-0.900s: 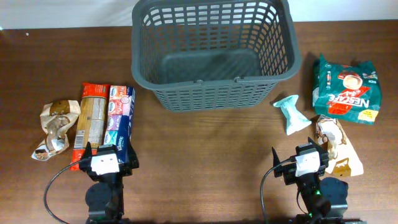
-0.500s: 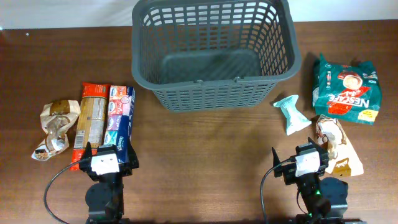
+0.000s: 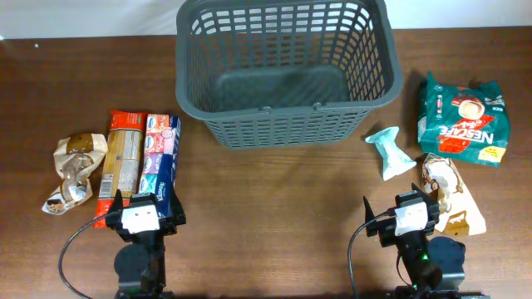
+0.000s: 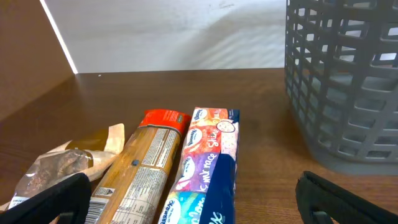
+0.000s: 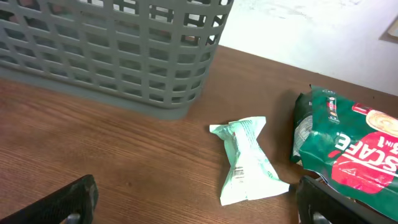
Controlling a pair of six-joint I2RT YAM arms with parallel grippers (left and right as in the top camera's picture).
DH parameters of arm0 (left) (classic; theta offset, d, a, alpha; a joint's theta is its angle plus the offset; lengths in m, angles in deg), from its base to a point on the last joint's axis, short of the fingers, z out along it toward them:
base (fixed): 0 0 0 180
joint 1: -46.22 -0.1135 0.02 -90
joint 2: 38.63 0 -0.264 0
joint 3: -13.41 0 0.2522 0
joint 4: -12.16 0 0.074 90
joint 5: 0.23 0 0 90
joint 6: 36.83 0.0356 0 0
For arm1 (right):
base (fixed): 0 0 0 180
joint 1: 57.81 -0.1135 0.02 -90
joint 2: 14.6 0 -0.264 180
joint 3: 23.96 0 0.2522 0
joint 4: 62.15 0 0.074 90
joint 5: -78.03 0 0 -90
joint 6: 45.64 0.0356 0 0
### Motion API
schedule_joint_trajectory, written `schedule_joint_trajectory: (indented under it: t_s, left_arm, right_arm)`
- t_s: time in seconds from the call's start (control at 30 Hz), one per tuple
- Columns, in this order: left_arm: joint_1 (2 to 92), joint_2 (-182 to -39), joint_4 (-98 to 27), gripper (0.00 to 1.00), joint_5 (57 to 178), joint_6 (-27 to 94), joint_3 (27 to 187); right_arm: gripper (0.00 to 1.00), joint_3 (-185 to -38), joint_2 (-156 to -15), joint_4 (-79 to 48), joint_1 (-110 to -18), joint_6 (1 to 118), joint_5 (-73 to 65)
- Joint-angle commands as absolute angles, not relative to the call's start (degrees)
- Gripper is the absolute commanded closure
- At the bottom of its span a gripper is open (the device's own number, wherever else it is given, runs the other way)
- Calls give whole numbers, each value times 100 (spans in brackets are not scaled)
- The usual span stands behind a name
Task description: Pack container
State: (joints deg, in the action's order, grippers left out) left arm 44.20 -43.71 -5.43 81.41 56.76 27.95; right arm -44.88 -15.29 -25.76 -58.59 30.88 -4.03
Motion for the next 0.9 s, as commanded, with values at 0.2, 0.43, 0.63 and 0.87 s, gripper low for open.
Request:
schedule_joint_trajectory:
  t_s: [0.2, 0.43, 0.63, 0.87]
  left_arm:
    - [4431, -4349, -552, 1, 8200, 5661, 2771]
    - [4431, -4347, -137, 1, 8095, 5661, 2771]
    - [4426, -4349, 807, 1, 8197, 5661, 2775]
    - [4418, -4616, -211, 1, 7717, 5663, 3508]
  right_arm:
    - [1, -4440, -1479, -2593, -5826, 3114, -475]
    - [1, -4442, -1479, -2683, -5826, 3685, -79]
    - [1, -4483, -1479, -3238, -5826, 4784, 500]
    - [1, -5167, -1862, -2643, -5765, 5239, 308]
